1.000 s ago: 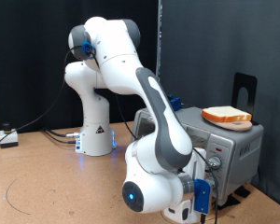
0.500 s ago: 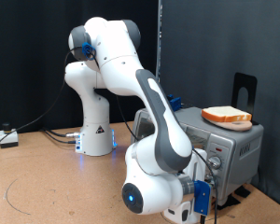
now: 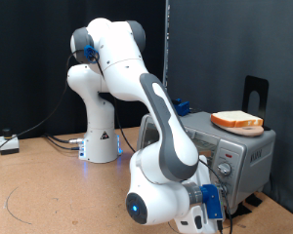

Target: Make a piece of toast with the oven

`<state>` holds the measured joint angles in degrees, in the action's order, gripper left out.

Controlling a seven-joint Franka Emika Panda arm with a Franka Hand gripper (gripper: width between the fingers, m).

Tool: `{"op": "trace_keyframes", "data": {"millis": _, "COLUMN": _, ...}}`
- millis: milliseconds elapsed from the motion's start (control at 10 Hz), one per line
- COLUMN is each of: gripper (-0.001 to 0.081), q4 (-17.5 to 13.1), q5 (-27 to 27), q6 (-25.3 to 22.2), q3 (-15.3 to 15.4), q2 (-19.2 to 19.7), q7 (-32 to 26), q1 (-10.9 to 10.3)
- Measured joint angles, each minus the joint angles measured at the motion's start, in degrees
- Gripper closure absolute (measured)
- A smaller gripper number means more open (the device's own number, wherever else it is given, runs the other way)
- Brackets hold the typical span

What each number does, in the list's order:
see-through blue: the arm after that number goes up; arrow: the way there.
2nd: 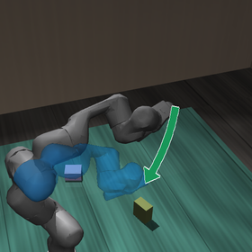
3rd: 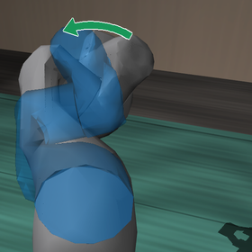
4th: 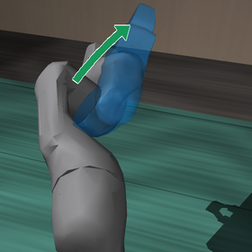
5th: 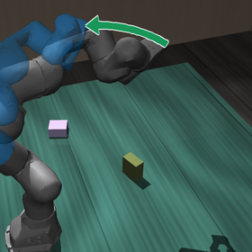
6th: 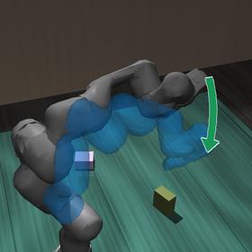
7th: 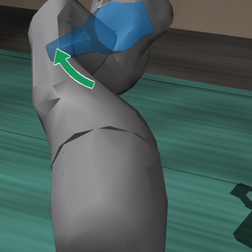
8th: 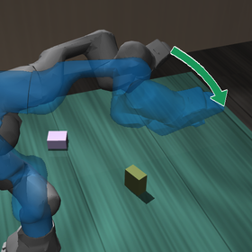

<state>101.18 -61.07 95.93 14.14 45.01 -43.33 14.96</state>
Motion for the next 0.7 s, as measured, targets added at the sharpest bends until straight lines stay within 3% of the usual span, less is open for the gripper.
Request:
{"op": "trace_keyframes", "data": {"millis": 200, "gripper": 0.0711, "q4": 0.08, "q5": -0.03, "q6": 0.04, "q3": 0.06, "q2": 0.00, "q7": -3.91, "q1": 0.13}}
{"op": "trace_keyframes", "data": {"millis": 600, "gripper": 0.0711, "q4": 0.13, "q5": -0.03, "q6": 0.22, "q3": -0.12, "q2": -0.03, "q7": -2.37, "q1": 0.11}}
{"op": "trace_keyframes", "data": {"millis": 700, "gripper": 0.0629, "q4": 0.10, "q5": 0.01, "q6": -0.67, "q3": -0.33, "q2": -0.45, "q7": -1.59, "q1": 0.52}}
